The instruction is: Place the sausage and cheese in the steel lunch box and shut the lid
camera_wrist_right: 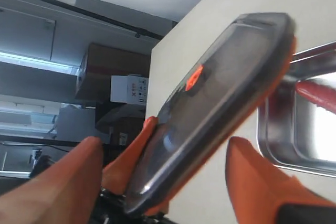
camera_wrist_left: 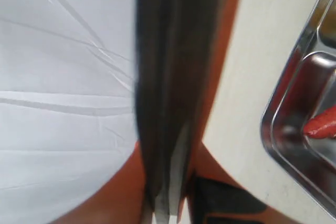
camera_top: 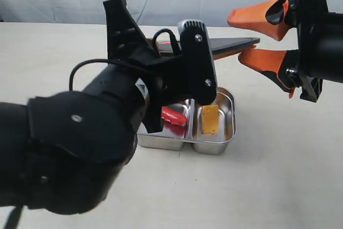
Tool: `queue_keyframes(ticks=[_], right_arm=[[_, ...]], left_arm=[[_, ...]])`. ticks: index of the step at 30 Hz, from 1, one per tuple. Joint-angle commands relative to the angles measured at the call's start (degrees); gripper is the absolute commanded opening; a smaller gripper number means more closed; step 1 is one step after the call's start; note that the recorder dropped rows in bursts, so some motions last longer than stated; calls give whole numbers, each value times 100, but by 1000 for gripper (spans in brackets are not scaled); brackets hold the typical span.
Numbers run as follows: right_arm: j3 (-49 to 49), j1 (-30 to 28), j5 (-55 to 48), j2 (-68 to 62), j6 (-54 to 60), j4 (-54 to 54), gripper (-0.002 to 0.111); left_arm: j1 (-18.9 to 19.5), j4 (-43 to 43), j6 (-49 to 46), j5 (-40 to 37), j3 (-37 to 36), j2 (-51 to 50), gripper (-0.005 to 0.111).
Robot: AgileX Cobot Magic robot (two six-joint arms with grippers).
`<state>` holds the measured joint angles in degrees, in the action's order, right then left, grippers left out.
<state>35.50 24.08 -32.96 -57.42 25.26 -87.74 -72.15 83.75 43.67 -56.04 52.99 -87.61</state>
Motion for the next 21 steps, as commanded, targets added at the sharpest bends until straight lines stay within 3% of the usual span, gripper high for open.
queue_keyframes(ticks=[1, 3, 8, 11, 21], right_arm=[[32, -5, -38, -175, 371, -418, 61], [32, -5, 25, -243, 371, -406, 55], [32, -5, -203, -492, 371, -236, 24], [32, -5, -470, -532, 371, 115, 11], [32, -5, -764, -457, 371, 556, 7]], left_arm=[[-162, 374, 243, -752, 13, -440, 0], [-205, 481, 255, -867, 13, -583, 0], [-315, 651, 411, -849, 13, -701, 0], [-301, 718, 413, -1092, 13, -701, 0], [-274, 778, 321, -1084, 13, -701, 0]])
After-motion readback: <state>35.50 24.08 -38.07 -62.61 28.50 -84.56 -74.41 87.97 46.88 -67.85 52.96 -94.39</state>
